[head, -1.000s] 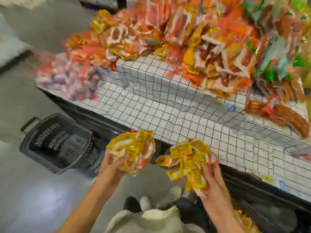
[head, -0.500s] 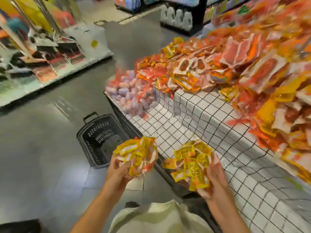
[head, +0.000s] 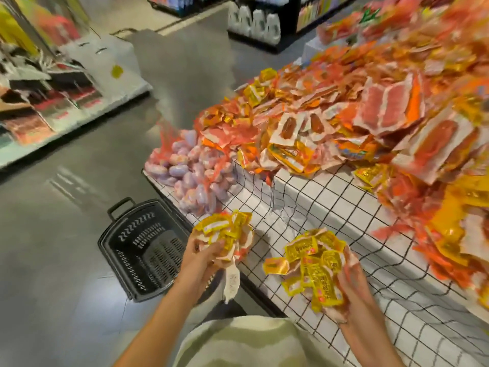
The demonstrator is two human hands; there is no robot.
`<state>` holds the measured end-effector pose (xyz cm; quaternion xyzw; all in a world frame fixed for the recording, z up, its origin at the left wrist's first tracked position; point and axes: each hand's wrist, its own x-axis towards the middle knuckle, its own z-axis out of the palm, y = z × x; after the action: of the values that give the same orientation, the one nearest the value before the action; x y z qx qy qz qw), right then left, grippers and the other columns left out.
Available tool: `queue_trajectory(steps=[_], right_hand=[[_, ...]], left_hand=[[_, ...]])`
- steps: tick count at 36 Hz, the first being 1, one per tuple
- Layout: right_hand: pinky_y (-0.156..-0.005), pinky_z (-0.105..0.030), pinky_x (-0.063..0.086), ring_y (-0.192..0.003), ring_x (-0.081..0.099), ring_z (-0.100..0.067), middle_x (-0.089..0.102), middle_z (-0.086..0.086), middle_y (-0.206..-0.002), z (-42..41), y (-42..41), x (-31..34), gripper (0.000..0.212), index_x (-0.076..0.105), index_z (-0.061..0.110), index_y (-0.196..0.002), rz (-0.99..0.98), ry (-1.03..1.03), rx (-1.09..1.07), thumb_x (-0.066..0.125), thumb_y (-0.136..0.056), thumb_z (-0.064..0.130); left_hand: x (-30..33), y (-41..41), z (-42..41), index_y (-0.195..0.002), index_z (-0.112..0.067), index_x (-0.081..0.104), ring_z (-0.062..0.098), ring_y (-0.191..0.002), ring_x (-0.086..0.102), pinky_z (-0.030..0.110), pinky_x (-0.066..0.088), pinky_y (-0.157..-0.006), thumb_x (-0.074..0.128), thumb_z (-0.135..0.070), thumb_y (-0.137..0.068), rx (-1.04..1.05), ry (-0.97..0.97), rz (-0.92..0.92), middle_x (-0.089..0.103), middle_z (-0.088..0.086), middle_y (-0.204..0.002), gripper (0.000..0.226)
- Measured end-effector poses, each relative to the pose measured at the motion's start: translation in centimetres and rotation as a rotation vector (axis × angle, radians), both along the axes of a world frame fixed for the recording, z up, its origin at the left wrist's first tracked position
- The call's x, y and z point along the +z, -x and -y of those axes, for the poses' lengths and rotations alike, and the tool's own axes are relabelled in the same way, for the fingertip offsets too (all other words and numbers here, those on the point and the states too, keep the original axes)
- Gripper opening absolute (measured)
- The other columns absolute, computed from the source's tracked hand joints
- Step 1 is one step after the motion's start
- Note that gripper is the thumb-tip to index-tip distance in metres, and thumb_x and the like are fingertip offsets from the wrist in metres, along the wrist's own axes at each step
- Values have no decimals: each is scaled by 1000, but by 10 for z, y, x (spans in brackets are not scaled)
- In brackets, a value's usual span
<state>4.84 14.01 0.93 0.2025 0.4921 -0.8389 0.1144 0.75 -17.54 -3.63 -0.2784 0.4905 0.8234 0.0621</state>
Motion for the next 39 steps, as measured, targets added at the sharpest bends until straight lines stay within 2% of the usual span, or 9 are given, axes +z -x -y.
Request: queue_trajectory(steps=[3,7,10,16,20,23,32,36,39], right_hand=[[-101,-67,37,-125,59,-39,57,4,-147,16,4,-1,49,50,45,-144,-7,9,-57,50,-102,20],[-83,-55,41,-90,58,-36,58,-1,-146,38,6,-4,50,50,48,-143,-10,-47,-109,46,-103,18],[-87,-59,49,-110,63,-41,58,-2,-146,53,7,-5,53,46,48,-146,-24,-139,-174,46,-103,17],[-92,-17,52,-131,51,8,51,37,-141,86,-2,-13,54,44,36,-151,22,-301,-271,55,-104,14],[-84,-48,59,-124,65,-19,57,13,-146,103,-11,-11,55,45,53,-144,43,-97,-377,58,-96,29],[-74,-40,61,-118,68,-19,60,9,-143,112,-11,-10,54,50,49,-142,62,-66,-431,59,-94,27],[-86,-44,59,-125,63,-16,61,10,-142,145,40,19,48,51,47,-142,-20,-83,-274,59,-101,24],[-84,-39,43,-114,64,-22,59,2,-145,164,77,35,50,50,41,-145,-119,-59,-218,56,-102,17],[-82,-51,39,-114,57,-28,59,3,-145,173,101,35,50,45,42,-148,-158,-68,-122,57,-103,23]], left_hand=[[-2,28,13,-131,-23,57,36,-100,72,43,59,-71,83,-6,-74,-71,-35,8,71,14,-119,64],[-3,61,23,-131,-22,56,37,-106,70,44,60,-76,89,-16,-68,-191,-67,14,69,14,-124,72],[-8,86,23,-133,-20,55,36,-104,71,40,59,-72,92,-18,-63,-248,-126,37,68,16,-125,79],[-34,114,14,-138,-17,50,39,-113,65,60,53,-95,77,-5,-83,-328,187,112,67,17,-126,62],[-33,111,12,-136,-7,51,33,-117,63,54,48,-104,72,2,-86,-290,324,86,66,15,-127,54],[-29,106,15,-132,-8,53,29,-115,65,43,51,-100,70,5,-87,-301,328,87,68,12,-124,50],[-9,90,54,-124,-40,60,-11,-107,59,21,45,-86,69,-16,-90,-455,306,81,63,-24,-121,42],[12,89,66,-113,-36,66,6,-115,59,31,44,-97,70,-29,-85,-409,396,-4,69,-19,-111,29],[26,91,71,-121,-39,63,-3,-120,55,26,42,-99,61,-23,-98,-324,496,-170,63,-22,-123,28]])
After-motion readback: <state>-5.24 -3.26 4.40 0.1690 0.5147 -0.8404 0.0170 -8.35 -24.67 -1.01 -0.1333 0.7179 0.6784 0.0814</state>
